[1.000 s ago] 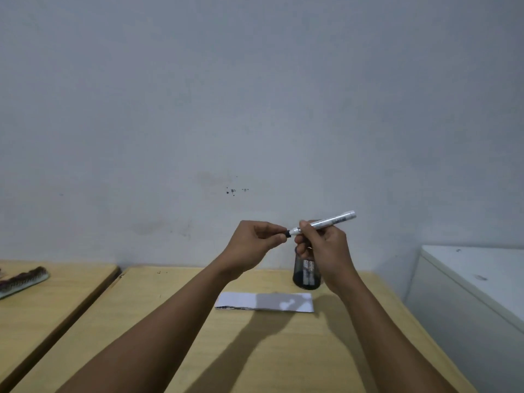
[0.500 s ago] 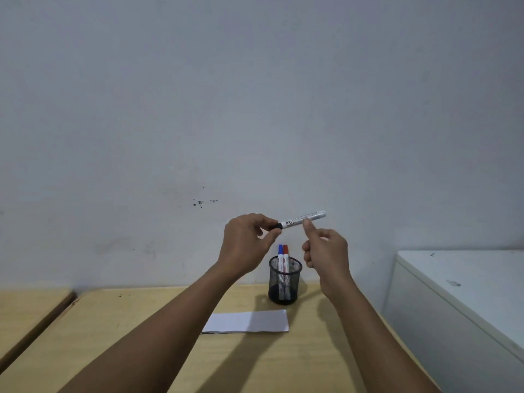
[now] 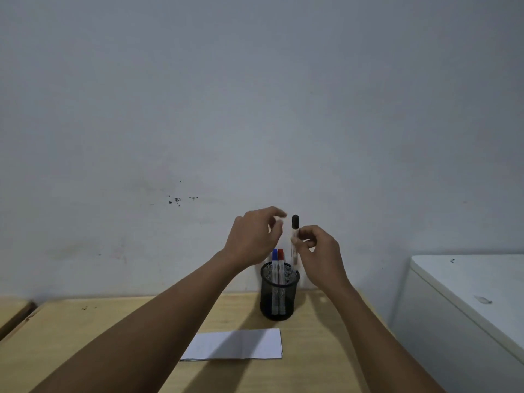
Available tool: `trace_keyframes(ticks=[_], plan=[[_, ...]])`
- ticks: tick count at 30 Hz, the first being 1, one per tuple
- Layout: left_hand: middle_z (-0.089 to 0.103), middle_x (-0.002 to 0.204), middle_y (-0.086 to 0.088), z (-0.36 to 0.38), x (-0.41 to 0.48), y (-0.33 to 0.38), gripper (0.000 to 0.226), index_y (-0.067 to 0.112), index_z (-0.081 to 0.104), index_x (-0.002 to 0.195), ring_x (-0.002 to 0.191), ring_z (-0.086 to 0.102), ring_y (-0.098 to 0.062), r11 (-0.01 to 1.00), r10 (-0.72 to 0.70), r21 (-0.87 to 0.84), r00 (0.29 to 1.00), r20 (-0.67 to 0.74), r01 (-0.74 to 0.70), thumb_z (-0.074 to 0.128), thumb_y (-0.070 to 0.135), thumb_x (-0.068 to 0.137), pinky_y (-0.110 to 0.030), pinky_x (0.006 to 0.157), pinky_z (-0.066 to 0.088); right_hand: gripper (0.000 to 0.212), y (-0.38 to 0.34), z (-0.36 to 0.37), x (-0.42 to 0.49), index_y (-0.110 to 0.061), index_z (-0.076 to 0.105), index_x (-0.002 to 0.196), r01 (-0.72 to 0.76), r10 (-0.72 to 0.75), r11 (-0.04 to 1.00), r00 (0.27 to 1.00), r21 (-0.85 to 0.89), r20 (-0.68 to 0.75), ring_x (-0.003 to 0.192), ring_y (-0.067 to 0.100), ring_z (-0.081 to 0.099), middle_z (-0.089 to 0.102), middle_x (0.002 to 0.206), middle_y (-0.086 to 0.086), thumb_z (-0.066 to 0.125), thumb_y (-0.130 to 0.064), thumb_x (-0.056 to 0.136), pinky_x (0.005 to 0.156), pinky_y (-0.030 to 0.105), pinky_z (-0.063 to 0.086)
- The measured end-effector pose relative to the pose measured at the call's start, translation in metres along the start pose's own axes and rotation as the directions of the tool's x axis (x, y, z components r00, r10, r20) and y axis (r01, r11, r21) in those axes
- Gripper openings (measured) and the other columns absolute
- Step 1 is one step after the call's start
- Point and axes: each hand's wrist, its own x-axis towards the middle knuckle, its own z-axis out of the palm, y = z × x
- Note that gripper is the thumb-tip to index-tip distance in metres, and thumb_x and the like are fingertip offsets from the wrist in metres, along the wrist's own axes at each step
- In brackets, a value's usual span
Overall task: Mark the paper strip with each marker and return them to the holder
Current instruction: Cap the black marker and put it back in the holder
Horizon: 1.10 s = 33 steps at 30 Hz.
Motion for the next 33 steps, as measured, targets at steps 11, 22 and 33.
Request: trace_keyframes(ticks=[11,22,33], plan=[[0.069,0.114,-0.008,0.061,0.002,-0.043,0.039,0.023,0.056,0.131,0.096,0.066,-0.025,0.981,-0.118,0.189,0.913,0.390,0.046,0.057,0.026,0.093,-0.041,0.081,0.057,0.054,0.060,0.023,0.003,-0.044,0.041,0.141,-0.030,0.067,0.978,0.982,-0.208,0.175,0.079,0.013,0.067,0.069,0.087,-0.004,0.064,-0.026,0.096,0.073,0.042,0.060],[0.055,0.080,0.004,0.067,-0.004,-0.052,0.021,0.021,0.067,0.113,0.070,0.052,-0.015,0.997,-0.062,0.054,0.975,0.214,0.052,0.059,0.026,0.094,-0.026,0.059,0.038,0.041,0.066,0.030,0.004,-0.032,0.049,0.138,0.082,0.011,0.912,0.975,-0.403,0.221,0.109,0.020,0.057,0.063,0.113,-0.003,0.056,-0.028,0.098,0.089,0.046,0.053],[0.071,0.091,0.009,0.052,-0.009,-0.042,0.015,0.018,0.068,0.105,0.078,0.065,-0.006,0.972,-0.119,-0.183,0.980,0.158,0.148,0.067,0.022,0.090,-0.031,0.077,0.056,0.046,0.040,0.015,0.002,-0.031,0.046,0.146,0.057,0.020,0.924,0.981,-0.377,0.195,0.111,0.019,0.057,0.055,0.123,-0.001,0.042,-0.020,0.102,0.091,0.042,0.053]])
